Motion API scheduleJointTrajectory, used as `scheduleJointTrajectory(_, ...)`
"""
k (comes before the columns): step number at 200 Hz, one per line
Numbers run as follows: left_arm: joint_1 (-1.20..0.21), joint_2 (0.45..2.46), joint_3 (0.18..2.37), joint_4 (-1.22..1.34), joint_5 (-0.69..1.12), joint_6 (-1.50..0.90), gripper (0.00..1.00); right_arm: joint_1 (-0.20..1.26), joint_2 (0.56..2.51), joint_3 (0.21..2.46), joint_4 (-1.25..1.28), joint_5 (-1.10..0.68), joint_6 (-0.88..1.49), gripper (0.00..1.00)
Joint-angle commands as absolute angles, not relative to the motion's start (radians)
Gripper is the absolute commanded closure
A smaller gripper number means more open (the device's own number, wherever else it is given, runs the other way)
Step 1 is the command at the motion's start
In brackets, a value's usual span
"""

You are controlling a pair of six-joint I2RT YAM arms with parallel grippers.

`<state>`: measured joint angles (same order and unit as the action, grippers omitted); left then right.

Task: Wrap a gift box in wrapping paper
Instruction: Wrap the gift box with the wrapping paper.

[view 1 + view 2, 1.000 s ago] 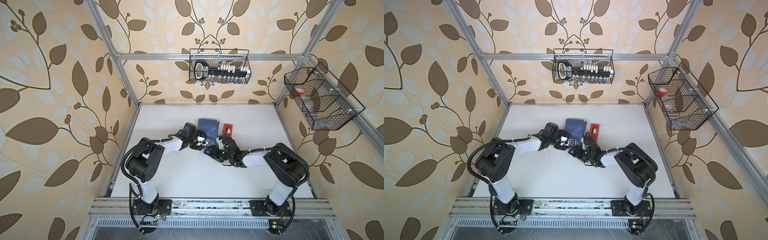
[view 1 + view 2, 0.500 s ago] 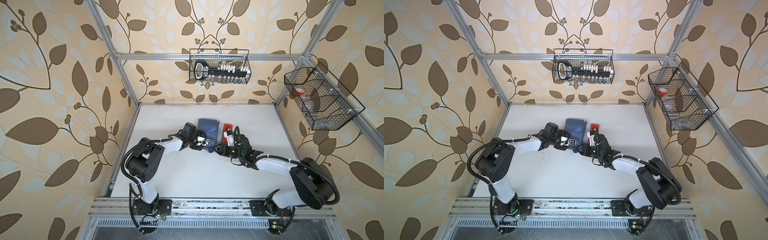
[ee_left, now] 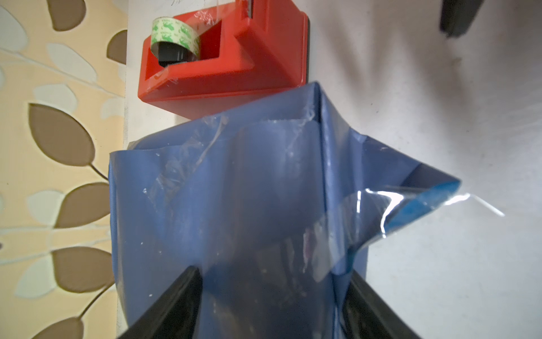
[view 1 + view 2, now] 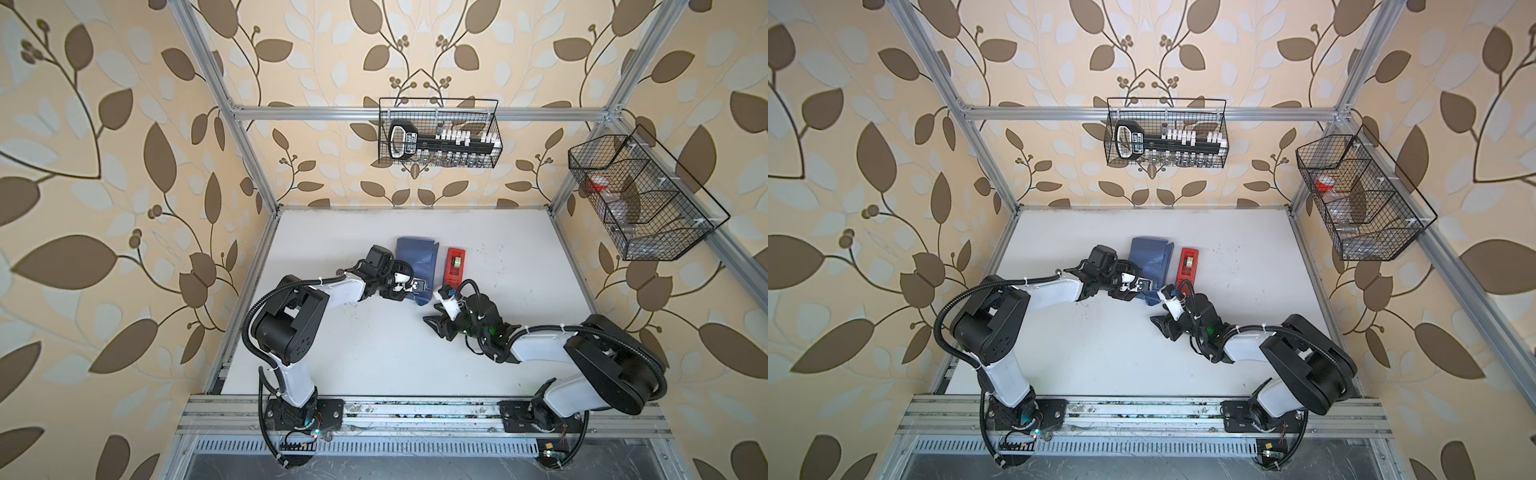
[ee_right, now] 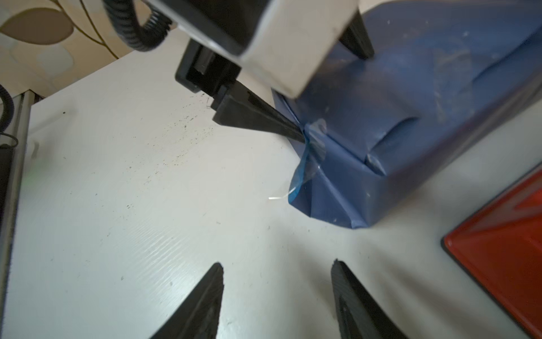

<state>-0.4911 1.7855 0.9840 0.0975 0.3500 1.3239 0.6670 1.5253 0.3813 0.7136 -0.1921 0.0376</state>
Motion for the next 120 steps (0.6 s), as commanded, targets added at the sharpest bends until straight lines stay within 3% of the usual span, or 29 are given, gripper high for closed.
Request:
scheduleJointTrajectory(1, -0.501, 1.846, 0.959, -0.097, 0.313, 1.295, 0.26, 0.677, 1.598, 0.413, 0.823, -0.122, -0.086, 0.42)
scheduleJointTrajectory(91, -0.503, 1.853, 0.962, -0.102, 0.316, 1.293, 0.26, 0.676, 1.756, 0.528, 0.86, -0.07, -0.108, 0.64)
scheduleJointTrajectory(120, -0.502, 1.855, 0.957, -0.098, 0.321, 1.299, 0.26, 0.668, 1.779, 0.551, 0.858, -0.074, -0.1, 0.84)
